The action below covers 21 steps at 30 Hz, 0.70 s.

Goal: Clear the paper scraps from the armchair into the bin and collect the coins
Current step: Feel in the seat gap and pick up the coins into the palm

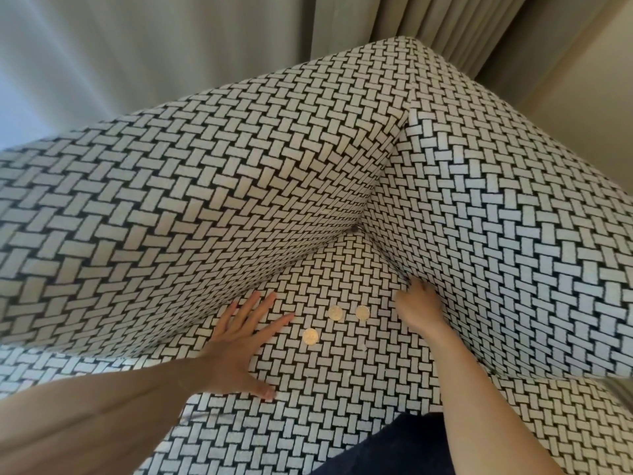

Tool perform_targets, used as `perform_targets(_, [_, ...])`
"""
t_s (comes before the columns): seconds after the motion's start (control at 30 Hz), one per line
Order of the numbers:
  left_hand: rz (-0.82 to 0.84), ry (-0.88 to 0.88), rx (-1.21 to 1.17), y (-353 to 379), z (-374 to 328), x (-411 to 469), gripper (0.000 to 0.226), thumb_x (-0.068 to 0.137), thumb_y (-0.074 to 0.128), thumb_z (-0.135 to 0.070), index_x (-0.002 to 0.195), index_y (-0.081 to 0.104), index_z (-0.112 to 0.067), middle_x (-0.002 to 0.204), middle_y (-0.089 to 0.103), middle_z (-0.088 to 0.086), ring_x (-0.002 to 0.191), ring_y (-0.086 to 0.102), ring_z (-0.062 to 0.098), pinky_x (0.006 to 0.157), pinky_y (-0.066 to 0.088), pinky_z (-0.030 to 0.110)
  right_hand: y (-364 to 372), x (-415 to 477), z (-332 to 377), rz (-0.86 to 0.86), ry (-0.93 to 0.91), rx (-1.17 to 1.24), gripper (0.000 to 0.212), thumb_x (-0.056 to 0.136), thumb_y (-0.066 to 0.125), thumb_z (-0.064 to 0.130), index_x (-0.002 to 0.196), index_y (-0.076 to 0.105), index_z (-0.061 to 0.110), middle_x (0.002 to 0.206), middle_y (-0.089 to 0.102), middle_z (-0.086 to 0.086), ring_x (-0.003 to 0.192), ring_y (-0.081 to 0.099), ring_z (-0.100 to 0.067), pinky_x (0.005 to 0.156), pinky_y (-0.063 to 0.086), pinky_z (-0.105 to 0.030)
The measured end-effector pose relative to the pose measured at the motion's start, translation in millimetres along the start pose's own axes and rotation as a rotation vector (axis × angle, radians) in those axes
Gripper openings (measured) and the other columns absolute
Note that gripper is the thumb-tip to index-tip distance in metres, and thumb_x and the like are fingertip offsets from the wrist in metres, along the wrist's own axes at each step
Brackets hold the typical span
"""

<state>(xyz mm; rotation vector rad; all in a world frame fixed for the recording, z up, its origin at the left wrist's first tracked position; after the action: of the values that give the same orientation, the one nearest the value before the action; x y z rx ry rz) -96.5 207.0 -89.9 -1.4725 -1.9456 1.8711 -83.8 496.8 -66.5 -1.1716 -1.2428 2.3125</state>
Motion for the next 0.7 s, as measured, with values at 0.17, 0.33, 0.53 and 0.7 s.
perform_targets(0.17, [0.002, -0.012, -0.011, 0, 0, -1, 0.122, 0.061, 0.063, -0.074, 0.125, -0.04, -0.055, 0.132, -0.056, -0.012, 0.121, -0.053, 0.011, 0.09, -0.043, 0.032, 7, -3, -2, 0.019, -0.004, 0.047, 0.04, 0.094, 0.034, 0.006, 0.133, 0.036, -0.004, 0.139, 0.029, -0.023, 0.116, 0.036, -0.028, 0.1, 0.032, -0.03])
perform_targets(0.33, [0.007, -0.005, -0.02, -2, -1, -2, 0.122, 0.062, 0.064, -0.072, 0.127, -0.037, -0.054, 0.131, -0.057, -0.013, 0.12, -0.053, 0.009, 0.088, -0.044, 0.03, -1, -6, -1, -0.006, -0.055, 0.022, 0.039, 0.093, 0.04, 0.008, 0.13, 0.043, -0.002, 0.137, 0.038, -0.02, 0.122, 0.04, -0.032, 0.096, 0.034, -0.029])
perform_targets(0.53, [0.01, -0.004, -0.011, -2, -1, -3, 0.121, 0.062, 0.062, -0.074, 0.128, -0.036, -0.052, 0.13, -0.058, -0.013, 0.12, -0.054, 0.01, 0.086, -0.046, 0.029, 0, -25, 23, 0.006, -0.226, 0.031, 0.032, 0.095, 0.036, 0.008, 0.124, 0.048, 0.002, 0.122, 0.056, -0.014, 0.091, 0.056, -0.019, 0.074, 0.048, -0.022])
perform_targets(0.7, [0.015, -0.002, -0.01, -3, -3, -3, 0.121, 0.063, 0.062, -0.074, 0.129, -0.036, -0.051, 0.131, -0.057, -0.012, 0.119, -0.055, 0.01, 0.085, -0.046, 0.03, 25, -64, 72, 0.057, -0.489, -0.075, 0.043, 0.098, 0.037, 0.013, 0.14, 0.042, 0.01, 0.145, 0.042, -0.011, 0.122, 0.049, -0.019, 0.104, 0.039, -0.026])
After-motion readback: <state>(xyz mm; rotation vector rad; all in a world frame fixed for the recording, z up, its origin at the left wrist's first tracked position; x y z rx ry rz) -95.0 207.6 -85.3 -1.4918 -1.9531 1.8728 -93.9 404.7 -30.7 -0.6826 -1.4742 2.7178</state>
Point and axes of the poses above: each hand's wrist, its own x-axis towards the middle knuckle, its own y-axis out of the palm, z = x × y, the point moved 8 cm from there along x, towards the middle knuckle
